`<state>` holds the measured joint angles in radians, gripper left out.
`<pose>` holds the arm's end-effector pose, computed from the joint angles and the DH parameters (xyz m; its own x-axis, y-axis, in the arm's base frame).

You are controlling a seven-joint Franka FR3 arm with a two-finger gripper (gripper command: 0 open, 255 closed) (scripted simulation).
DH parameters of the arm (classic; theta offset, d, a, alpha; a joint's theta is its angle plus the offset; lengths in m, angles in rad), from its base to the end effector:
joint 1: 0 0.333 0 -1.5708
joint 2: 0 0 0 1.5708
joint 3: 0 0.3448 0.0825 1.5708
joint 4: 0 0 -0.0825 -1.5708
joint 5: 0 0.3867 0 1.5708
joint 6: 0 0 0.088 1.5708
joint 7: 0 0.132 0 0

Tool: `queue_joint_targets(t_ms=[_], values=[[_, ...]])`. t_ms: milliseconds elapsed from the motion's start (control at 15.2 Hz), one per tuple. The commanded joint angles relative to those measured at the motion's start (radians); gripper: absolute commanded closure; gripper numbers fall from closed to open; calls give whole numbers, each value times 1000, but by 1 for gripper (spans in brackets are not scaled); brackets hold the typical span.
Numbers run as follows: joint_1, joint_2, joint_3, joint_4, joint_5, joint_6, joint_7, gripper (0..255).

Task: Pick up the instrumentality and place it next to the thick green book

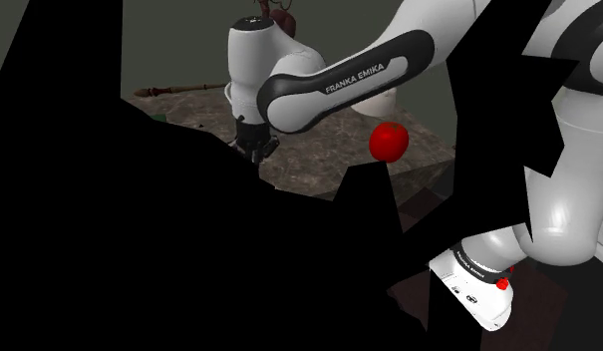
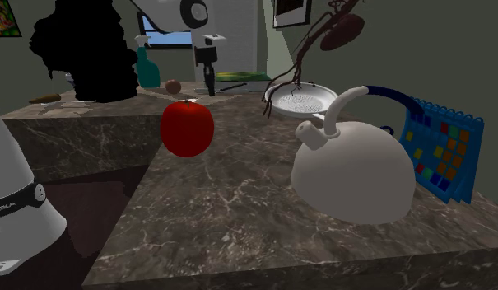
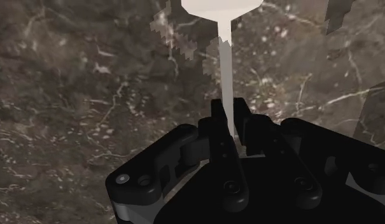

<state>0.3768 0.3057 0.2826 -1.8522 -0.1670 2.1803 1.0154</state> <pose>0.5192 0.3763 0.3685 0.9598 -0.2726 0.0662 -0.2732 -0.9620 -0.0001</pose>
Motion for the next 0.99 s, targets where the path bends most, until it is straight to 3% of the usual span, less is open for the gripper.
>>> queue_joint_targets(t_ms=[0,594,660,924], values=[[1,11,-2,-13,-5,23,4,255],[2,19,-4,-19,-9,37,7,255],[2,19,-4,-19,-9,37,7,0],[2,19,-4,-19,-9,37,7,0]])
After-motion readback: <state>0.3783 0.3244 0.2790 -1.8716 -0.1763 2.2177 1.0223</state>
